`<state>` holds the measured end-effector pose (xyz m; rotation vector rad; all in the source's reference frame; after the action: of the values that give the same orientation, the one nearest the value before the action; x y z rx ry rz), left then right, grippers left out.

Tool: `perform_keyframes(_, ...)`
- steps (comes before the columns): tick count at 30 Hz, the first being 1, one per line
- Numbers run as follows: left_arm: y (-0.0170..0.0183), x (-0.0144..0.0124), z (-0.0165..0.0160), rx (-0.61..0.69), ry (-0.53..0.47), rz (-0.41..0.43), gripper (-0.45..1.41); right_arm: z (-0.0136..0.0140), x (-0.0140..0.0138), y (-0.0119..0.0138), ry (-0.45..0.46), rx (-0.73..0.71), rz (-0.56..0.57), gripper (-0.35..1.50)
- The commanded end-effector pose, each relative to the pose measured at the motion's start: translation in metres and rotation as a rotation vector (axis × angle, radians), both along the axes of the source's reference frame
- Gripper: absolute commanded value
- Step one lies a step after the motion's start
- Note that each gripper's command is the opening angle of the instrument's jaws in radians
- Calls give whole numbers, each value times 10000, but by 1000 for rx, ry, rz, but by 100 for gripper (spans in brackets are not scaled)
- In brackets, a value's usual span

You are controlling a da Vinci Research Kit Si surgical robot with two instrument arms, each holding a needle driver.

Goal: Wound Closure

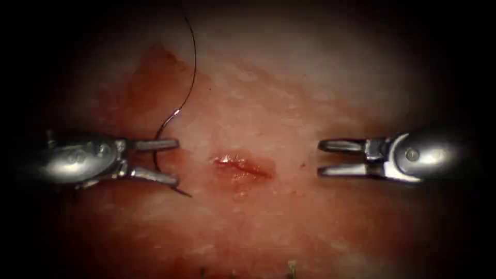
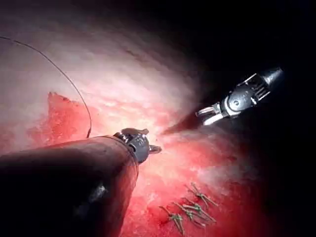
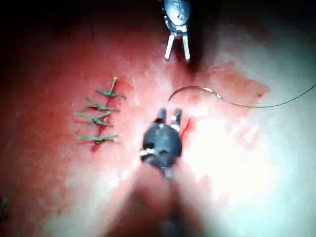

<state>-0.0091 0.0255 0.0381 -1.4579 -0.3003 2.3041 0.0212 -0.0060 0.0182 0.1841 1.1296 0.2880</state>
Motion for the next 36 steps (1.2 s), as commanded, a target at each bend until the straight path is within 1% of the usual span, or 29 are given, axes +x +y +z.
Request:
perform_keyframes(1, -1, -5, 5, 2, 1, 0, 17, 4, 3, -7, 0, 2, -3, 26)
perform_keyframes(2, -1, -5, 5, 2, 1, 0, 17, 4, 4, -7, 0, 2, -3, 29)
perform_keyframes(5, -2, -6, 5, 2, 2, -1, 19, 4, 4, -7, 0, 2, -3, 31)
perform_keyframes(10, -3, -6, 4, 2, 0, -1, 22, 3, 3, -7, 0, 2, -3, 48)
perform_keyframes(13, -7, -7, 3, -1, 1, -4, 24, 3, 3, -7, 1, 2, -3, 51)
perform_keyframes(17, -14, -5, 3, 17, 11, 35, 27, 3, 3, -7, 7, -2, 6, 65)
perform_keyframes(19, -16, -4, 4, 21, 23, 52, 29, 3, 3, -7, 7, 3, 8, 66)
perform_keyframes(25, -23, -5, 12, 57, 115, 164, 29, 3, 5, -7, 7, 3, 10, 68)
perform_keyframes(26, -22, -5, 15, 61, 176, 187, 29, 3, 6, -8, 6, 3, 10, 65)
perform_keyframes(29, -19, -7, 21, 59, 250, 201, 29, 2, 7, -8, 8, 2, 13, 63)
perform_keyframes(31, -16, -9, 30, 54, 319, 205, 29, 2, 7, -8, 8, 2, 13, 60)
perform_keyframes(36, -20, -13, 47, 45, 391, 233, 30, 2, 8, -8, 7, 2, 14, 56)
